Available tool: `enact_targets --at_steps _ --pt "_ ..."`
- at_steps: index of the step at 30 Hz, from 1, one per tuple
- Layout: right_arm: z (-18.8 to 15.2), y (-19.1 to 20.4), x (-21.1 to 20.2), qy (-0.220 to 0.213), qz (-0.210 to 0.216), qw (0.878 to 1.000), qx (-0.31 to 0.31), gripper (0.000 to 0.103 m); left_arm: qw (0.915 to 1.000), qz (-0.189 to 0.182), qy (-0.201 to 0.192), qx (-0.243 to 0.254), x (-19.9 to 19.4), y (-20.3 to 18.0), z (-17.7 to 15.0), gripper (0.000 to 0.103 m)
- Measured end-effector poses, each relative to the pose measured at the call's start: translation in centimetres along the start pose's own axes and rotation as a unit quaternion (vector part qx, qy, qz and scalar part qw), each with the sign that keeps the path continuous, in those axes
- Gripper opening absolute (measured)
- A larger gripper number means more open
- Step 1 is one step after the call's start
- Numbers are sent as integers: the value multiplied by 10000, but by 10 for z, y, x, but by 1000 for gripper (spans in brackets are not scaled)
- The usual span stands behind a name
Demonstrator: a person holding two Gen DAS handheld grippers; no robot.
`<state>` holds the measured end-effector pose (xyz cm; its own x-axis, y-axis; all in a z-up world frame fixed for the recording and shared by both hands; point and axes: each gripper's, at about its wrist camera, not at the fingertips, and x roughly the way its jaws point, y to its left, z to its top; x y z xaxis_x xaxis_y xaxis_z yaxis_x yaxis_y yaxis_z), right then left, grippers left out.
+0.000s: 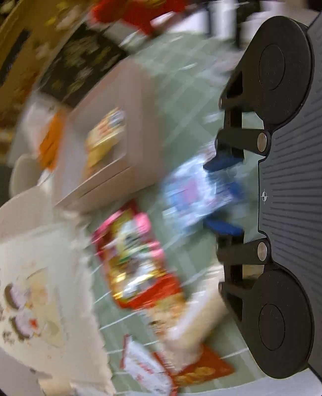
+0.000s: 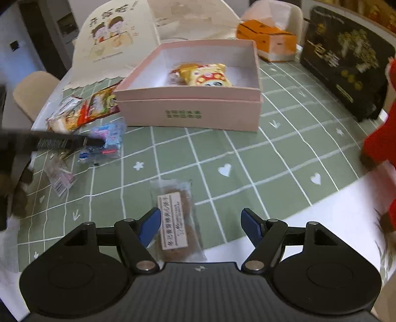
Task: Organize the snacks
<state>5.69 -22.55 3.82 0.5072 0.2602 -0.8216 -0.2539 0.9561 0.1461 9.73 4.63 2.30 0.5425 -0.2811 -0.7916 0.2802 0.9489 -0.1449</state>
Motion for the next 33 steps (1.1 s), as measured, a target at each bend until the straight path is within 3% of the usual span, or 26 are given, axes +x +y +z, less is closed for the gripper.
enact_targets --at_steps 4,7,10,12,15,18,20,23,24,25,30,33 --pt "6 21 2 -48 188 9989 -430 72 9981 -327 82 516 -25 -16 -35 41" --pt "18 41 8 -80 395 9962 -778 72 9990 -426 90 72 -40 -12 -47 42" --pt "40 62 18 -194 729 9936 -841 73 9972 -155 -30 -724 -57 4 -53 42" --pt "58 75 33 -153 892 9935 -697 73 9888 54 -109 -1486 -67 23 -54 42" --pt "78 98 59 -9 1037 9924 -663 73 9671 396 -270 -2497 -79 54 -58 42" --pt "85 122 81 117 929 9911 -946 73 9505 854 -207 -2980 -77 69 -56 42" --pt "81 137 90 139 660 9889 -1324 71 9475 894 -225 -3061 -74 71 -56 42" --pt "68 139 78 56 642 9846 -1625 54 9489 951 -260 -2997 -64 68 -48 42" --pt "63 136 71 71 677 9834 -1682 32 9498 1006 -252 -2952 -59 67 -46 42" --pt "58 130 65 144 701 9827 -1708 28 9504 1055 -227 -2916 -56 66 -45 42" --pt "17 94 34 466 819 9816 -1662 28 9667 1310 -208 -2189 -39 50 -27 47" --pt "4 77 21 418 761 9845 -1525 33 9777 1261 -150 -1674 -34 34 -26 42"
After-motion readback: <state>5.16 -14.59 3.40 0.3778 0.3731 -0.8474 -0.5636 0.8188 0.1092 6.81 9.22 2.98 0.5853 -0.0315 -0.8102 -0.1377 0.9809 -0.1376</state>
